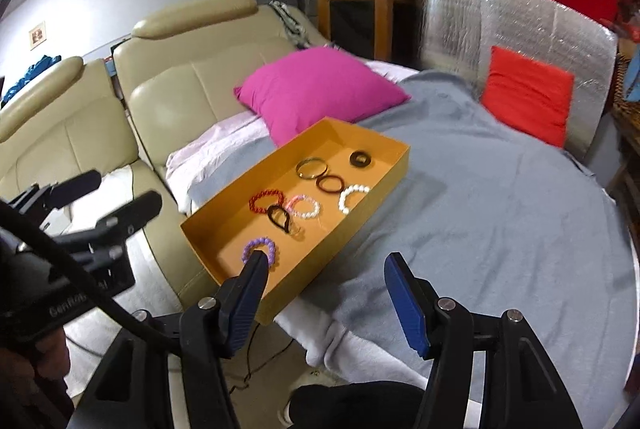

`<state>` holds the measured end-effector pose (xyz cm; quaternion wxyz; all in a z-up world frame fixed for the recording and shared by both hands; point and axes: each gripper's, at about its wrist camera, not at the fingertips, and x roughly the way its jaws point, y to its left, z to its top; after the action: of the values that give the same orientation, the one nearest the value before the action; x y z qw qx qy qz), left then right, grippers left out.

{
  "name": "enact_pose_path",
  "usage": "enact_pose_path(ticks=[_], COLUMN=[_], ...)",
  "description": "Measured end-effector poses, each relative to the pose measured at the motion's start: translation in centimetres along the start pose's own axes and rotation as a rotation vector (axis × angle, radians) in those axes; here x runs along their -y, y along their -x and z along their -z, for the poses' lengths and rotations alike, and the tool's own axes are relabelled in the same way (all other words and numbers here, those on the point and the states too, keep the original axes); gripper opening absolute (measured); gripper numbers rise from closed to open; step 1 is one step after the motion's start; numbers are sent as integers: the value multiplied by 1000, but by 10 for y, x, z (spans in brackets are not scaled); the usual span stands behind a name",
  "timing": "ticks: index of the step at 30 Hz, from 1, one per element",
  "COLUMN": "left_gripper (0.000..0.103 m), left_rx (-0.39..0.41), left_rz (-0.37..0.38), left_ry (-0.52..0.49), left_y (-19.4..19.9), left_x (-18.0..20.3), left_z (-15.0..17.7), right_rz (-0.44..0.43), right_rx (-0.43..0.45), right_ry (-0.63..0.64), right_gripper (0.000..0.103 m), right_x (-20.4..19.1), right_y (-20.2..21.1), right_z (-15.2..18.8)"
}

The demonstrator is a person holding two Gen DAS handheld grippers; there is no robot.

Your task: Organize jewelry

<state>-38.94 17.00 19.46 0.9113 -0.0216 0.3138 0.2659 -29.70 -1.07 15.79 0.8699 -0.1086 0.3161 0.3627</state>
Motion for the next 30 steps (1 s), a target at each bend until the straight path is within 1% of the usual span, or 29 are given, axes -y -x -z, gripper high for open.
enact_pose_path(ticks=[10, 19, 30], left_gripper=[82, 82, 82], left_rx=[19, 14, 6], left_rz=[-22, -36, -40], left_ry=[12, 30, 20], left_y=[4, 2, 0], left_x=[-7, -16, -17], left_z=[-3, -1, 1], right_rz=[11, 12, 17], right_rx=[21, 23, 20], right_ry=[-15, -15, -25], right_gripper=[66, 66, 66], right_x=[-8, -17, -16], right_y=[3, 2, 3], right_z=[-5, -5, -3])
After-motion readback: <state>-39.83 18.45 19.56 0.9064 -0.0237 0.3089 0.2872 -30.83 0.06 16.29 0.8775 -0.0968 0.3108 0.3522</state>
